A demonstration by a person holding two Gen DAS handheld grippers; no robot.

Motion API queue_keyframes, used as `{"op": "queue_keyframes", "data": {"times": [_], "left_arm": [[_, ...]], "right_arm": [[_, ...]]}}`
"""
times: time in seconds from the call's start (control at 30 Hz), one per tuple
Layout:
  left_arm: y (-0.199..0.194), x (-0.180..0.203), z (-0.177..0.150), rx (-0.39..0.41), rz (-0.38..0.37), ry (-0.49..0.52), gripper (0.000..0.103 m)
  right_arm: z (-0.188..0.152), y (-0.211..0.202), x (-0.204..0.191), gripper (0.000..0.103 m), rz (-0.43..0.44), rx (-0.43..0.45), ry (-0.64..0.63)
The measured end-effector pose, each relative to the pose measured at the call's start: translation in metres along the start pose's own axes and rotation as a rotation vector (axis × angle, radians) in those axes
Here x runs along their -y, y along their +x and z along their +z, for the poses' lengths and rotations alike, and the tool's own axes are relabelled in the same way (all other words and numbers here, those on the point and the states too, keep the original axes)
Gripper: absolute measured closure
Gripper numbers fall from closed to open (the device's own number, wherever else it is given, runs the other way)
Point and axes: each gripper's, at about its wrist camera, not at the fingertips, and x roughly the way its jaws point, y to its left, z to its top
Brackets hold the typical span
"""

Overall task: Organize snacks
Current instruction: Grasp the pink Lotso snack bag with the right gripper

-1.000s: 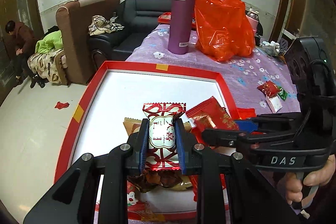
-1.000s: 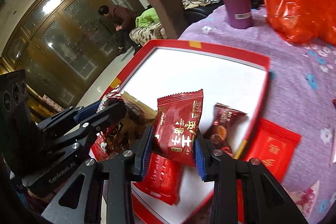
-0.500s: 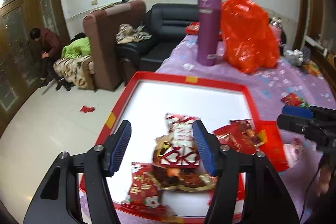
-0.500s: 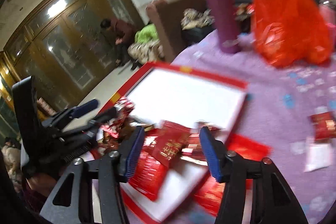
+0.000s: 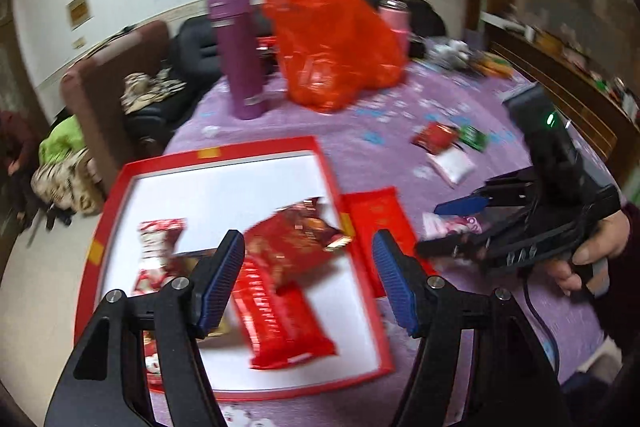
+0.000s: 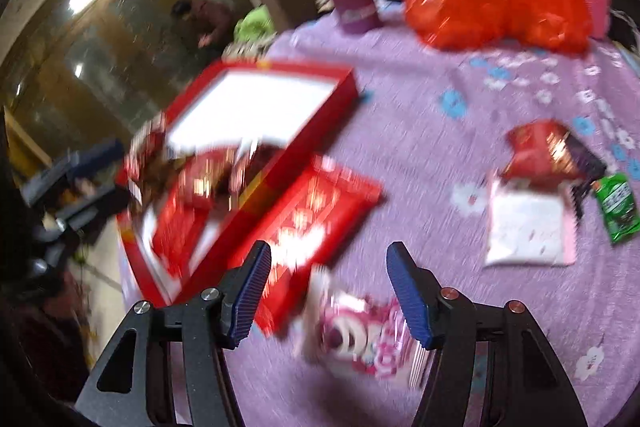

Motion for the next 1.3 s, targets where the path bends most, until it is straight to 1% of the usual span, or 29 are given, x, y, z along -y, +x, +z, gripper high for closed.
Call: {"op": "queue_keyframes", "data": {"times": [0.03, 0.1, 0.17, 0.27, 0.33, 0.4, 0.43, 0.5, 0.57, 0.6, 0.63, 0.7, 0.73, 0.8, 0.87, 1.03, 1.07, 1.13, 1.23, 1.3], "left_arm": [[0.001, 0.004, 0.001, -0.006, -0.009, 0.011, 0.037], [0.003, 0.011, 0.002, -0.016, -0.026, 0.026, 0.037], [0.007, 0.019, 0.003, -0.033, -0.053, 0.046, 0.037], [0.015, 0.033, 0.003, -0.056, -0.082, 0.080, 0.037], [0.025, 0.041, 0.004, -0.082, -0.085, 0.093, 0.037], [0.030, 0.046, 0.006, -0.097, -0.085, 0.101, 0.037], [0.031, 0.047, 0.007, -0.098, -0.080, 0.099, 0.037], [0.028, 0.046, 0.008, -0.096, -0.086, 0.091, 0.037], [0.026, 0.045, 0.009, -0.098, -0.087, 0.091, 0.037], [0.026, 0.046, 0.009, -0.103, -0.085, 0.094, 0.037], [0.027, 0.048, 0.009, -0.110, -0.085, 0.098, 0.037], [0.031, 0.056, 0.010, -0.120, -0.098, 0.110, 0.037], [0.034, 0.061, 0.010, -0.127, -0.112, 0.119, 0.037], [0.041, 0.071, 0.010, -0.146, -0.131, 0.131, 0.037], [0.049, 0.077, 0.011, -0.168, -0.133, 0.125, 0.037], [0.074, 0.074, 0.016, -0.245, -0.161, 0.028, 0.037], [0.080, 0.072, 0.016, -0.266, -0.160, 0.008, 0.037], [0.089, 0.068, 0.013, -0.300, -0.128, -0.033, 0.038], [0.090, 0.067, 0.014, -0.293, -0.119, -0.053, 0.037], [0.093, 0.070, 0.016, -0.293, -0.085, -0.048, 0.037]], "right_arm": [[-0.006, -0.002, -0.005, 0.042, -0.015, 0.009, -0.043], [-0.017, -0.006, -0.010, 0.041, -0.026, -0.014, -0.097], [-0.030, -0.012, -0.015, 0.042, -0.063, -0.031, -0.154], [-0.046, -0.020, -0.017, 0.044, -0.122, -0.023, -0.190], [-0.047, -0.023, -0.013, 0.049, -0.155, 0.003, -0.132], [-0.045, -0.024, -0.008, 0.050, -0.163, 0.033, -0.072], [-0.044, -0.024, -0.008, 0.050, -0.177, 0.057, -0.063], [-0.045, -0.021, -0.010, 0.049, -0.203, 0.075, -0.075], [-0.046, -0.019, -0.015, 0.054, -0.250, 0.093, -0.096], [-0.046, -0.019, -0.015, 0.062, -0.266, 0.098, -0.101], [-0.044, -0.020, -0.012, 0.065, -0.273, 0.108, -0.088], [-0.040, -0.023, 0.000, 0.066, -0.277, 0.122, -0.022], [-0.040, -0.027, 0.011, 0.066, -0.291, 0.130, 0.031], [-0.040, -0.035, 0.030, 0.066, -0.278, 0.146, 0.107], [-0.044, -0.047, 0.049, 0.066, -0.230, 0.175, 0.177], [-0.051, -0.056, 0.064, 0.066, -0.206, 0.198, 0.225], [-0.050, -0.056, 0.063, 0.066, -0.204, 0.200, 0.224], [-0.050, -0.059, 0.062, 0.066, -0.213, 0.212, 0.215], [-0.051, -0.064, 0.068, 0.066, -0.195, 0.231, 0.237], [-0.052, -0.068, 0.071, 0.065, -0.186, 0.242, 0.256]]}}
